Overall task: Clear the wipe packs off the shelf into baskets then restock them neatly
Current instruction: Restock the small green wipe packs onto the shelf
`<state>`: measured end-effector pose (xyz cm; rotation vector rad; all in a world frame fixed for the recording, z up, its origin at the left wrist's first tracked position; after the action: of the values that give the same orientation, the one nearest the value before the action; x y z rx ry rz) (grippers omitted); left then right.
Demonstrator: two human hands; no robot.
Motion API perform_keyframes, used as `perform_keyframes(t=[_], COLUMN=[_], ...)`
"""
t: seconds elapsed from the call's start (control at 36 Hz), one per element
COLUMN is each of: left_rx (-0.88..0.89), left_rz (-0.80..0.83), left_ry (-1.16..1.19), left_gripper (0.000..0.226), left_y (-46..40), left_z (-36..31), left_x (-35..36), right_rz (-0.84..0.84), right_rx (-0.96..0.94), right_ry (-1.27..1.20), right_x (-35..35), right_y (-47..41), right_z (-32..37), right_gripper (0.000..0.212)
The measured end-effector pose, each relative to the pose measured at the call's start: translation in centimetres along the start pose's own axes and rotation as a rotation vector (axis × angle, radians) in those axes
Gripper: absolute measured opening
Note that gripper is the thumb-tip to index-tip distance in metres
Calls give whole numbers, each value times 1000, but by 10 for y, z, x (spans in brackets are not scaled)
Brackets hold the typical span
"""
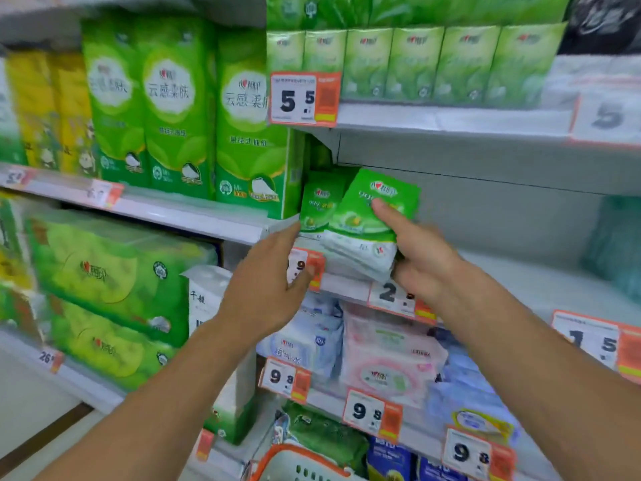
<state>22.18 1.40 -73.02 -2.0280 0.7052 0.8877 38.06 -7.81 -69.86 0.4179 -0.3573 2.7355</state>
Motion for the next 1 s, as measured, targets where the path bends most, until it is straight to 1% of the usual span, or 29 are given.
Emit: perform_keyframes(t=[0.06,0.08,0.11,0.17,0.22,0.25,0.28,0.31,0.33,0.36,0.39,0.42,0.44,0.5,0.56,0.58,0.64,0.69,0.78,0.83,0.89,0.92,0.94,0.97,1.0], left_rx=[-5,-10,-11,-1,25,30,33,34,33,27,18,7,-1,5,18,24,29,29,30,30,41,62,86,98,100], left_rz=[41,69,95,163,225,236,233,220,200,184,176,174,181,203,221,227,239,248,242,217,150,103,57,30,46], left_ry=[-67,-69,-75,-122,-232,-269,-285,-286,-278,-259,-231,-202,-181,-179,-164,-159,-153,-141,-128,-130,-117,-121,-125,-123,-116], left_gripper=[66,67,68,73,76,76,76,74,72,69,66,64,65,67,68,68,68,69,71,70,62,54,45,38,33], left_y=[-9,-12,-14,-18,-21,-23,-25,-28,-30,-31,-32,-32,-32,-31,-30,-30,-29,-29,-29,-26,-20,-16,-12,-6,1], left_z=[16,22,26,31,33,36,39,41,42,43,45,47,49,49,50,51,52,52,50,47,43,39,36,32,30], left_x=[11,17,24,39,53,57,58,59,57,55,55,55,55,56,57,56,55,56,55,53,47,42,40,40,46], right_rz=[-36,-40,-56,-54,-21,-9,0,7,20,38,43,54,38,77,120,140,173,166,158,130,32,-51,-151,-229,-270], right_rx=[-97,-138,-169,-185,-109,-80,-39,18,65,107,148,197,254,332,387,407,424,411,379,314,184,72,-102,-308,-481], right_ry=[112,173,230,381,572,625,647,652,670,694,702,689,689,728,706,714,731,725,690,670,725,781,830,833,797], right_x=[-4,-5,-8,-15,-37,-61,-76,-82,-75,-59,-37,-11,-1,-2,-5,-5,-8,-12,-14,-14,-13,-11,-10,-6,-5], right_y=[-46,-66,-84,-117,-162,-197,-225,-243,-247,-238,-215,-186,-174,-173,-175,-174,-173,-171,-163,-152,-130,-114,-94,-68,-40], right_z=[17,21,21,9,-22,-41,-59,-73,-81,-80,-73,-65,-65,-69,-71,-71,-70,-67,-57,-45,-27,-15,-2,8,7], right_gripper=[37,45,56,78,89,100,116,133,143,146,139,127,118,104,93,93,102,109,108,107,98,87,69,49,27])
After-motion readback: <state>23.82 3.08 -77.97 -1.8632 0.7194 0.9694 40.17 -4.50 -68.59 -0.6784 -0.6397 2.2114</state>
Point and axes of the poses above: each hand's wrist, its own y-axis away from the middle knuckle, its own x-axis out of the palm, z = x × y, the point moved 7 cm from there along -y, towards the middle knuckle, and after that the axes turned 14 degrees about z, right-handed, at the moved point
